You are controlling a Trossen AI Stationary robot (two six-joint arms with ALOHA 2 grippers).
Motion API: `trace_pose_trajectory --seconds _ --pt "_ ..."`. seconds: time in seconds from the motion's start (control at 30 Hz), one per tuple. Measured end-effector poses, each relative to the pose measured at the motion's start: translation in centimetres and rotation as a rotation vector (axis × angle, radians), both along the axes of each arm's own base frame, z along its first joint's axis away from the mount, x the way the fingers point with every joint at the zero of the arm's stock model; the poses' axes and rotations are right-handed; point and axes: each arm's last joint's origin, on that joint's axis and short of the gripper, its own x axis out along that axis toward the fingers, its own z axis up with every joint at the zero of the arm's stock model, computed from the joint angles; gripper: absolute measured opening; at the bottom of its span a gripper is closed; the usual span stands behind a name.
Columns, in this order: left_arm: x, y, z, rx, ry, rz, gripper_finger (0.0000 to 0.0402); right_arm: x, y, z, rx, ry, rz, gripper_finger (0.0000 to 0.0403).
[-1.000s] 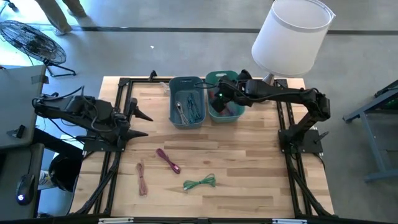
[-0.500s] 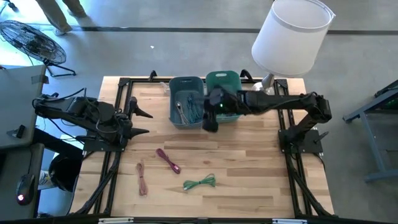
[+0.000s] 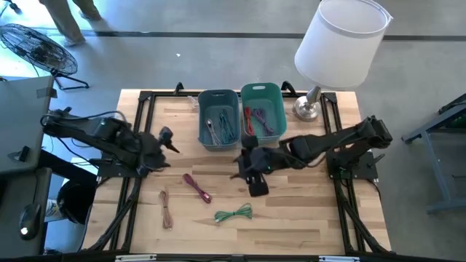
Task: Pick & Place USB Port
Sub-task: Put the pink charger cable into the blue bin
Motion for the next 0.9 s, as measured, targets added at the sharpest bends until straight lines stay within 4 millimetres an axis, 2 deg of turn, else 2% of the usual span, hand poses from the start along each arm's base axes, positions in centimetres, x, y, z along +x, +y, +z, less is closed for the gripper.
trace_pose_trajectory --seconds 0.23,0.43,0.67,0.9 --pt "3.3 -1.0 -2.2 0.027 0.174 0.005 0.0284 -0.7 1.8 -0.2 0.042 0.030 0.014 0.0200" --pt "4.9 -1.7 -4.4 -0.044 0.377 0.094 0.0284 -1.4 2.8 -0.6 0.043 0.084 0.026 0.0200" --pt "7.2 -3.9 -6.1 -0.038 0.393 0.061 0.0284 -1.7 3.6 -0.7 0.041 0.091 0.050 0.0200" --pt "8.6 -5.9 -7.6 -0.051 0.401 0.050 0.0284 -2.0 4.3 -0.7 0.042 0.098 0.088 0.0200"
